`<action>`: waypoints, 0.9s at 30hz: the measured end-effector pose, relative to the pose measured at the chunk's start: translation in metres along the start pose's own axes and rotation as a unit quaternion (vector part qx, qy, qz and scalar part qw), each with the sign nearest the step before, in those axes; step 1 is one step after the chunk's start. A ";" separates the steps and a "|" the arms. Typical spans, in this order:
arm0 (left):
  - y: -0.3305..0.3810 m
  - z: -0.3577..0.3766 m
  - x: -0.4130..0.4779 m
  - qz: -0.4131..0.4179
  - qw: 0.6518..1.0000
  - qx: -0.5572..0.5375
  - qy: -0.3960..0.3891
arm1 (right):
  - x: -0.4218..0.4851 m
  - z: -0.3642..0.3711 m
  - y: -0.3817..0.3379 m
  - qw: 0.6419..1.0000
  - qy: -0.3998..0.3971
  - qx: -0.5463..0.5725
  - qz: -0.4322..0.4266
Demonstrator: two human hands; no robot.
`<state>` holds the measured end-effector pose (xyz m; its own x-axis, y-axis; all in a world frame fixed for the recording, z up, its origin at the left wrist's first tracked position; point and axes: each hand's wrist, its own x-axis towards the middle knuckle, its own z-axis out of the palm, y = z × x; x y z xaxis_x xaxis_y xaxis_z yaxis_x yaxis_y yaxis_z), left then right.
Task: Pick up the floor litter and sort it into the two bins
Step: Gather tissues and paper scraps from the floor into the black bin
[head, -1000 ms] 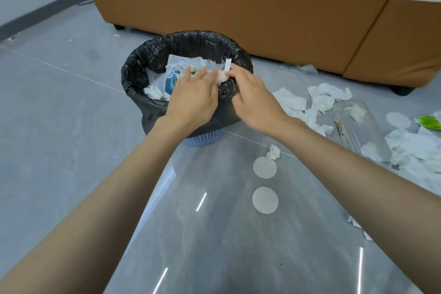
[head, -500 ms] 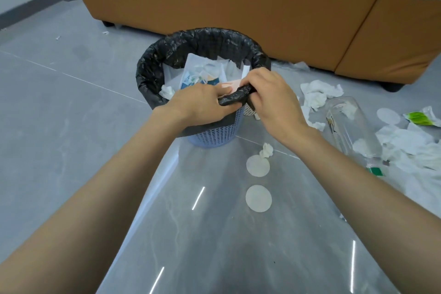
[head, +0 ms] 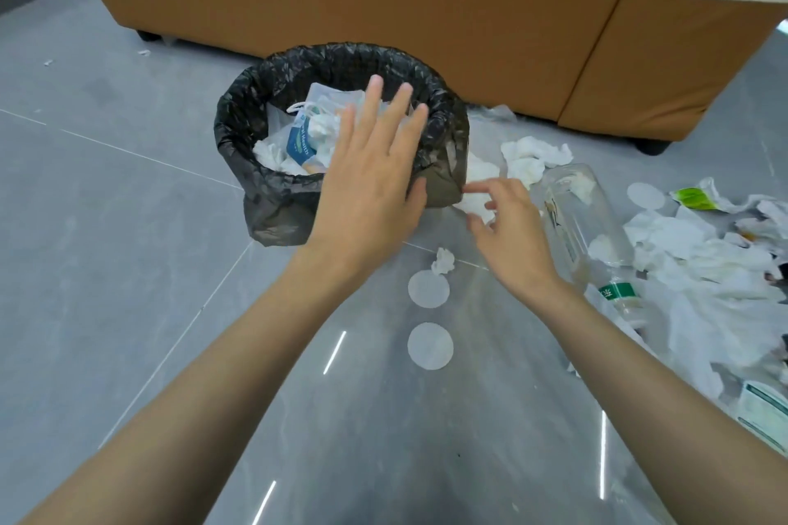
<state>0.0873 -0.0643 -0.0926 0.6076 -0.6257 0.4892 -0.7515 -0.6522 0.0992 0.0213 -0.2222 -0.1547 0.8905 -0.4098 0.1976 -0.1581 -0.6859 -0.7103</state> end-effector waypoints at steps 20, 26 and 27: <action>0.017 0.128 -0.069 -0.033 0.914 -0.111 -0.388 | -0.047 -0.016 0.082 0.976 -0.112 -0.162 0.094; 0.029 0.141 -0.055 -0.036 0.910 -0.099 -0.401 | -0.053 -0.047 0.097 0.930 -0.020 -0.322 0.177; 0.030 0.142 -0.057 -0.049 0.914 -0.117 -0.386 | -0.055 -0.050 0.100 0.920 -0.022 -0.327 0.213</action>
<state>0.0671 -0.1089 -0.2408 0.6070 -0.7434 -0.2808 -0.6631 -0.6686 0.3367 -0.0653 -0.2983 -0.2027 0.7031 -0.7098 -0.0423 -0.7064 -0.6906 -0.1551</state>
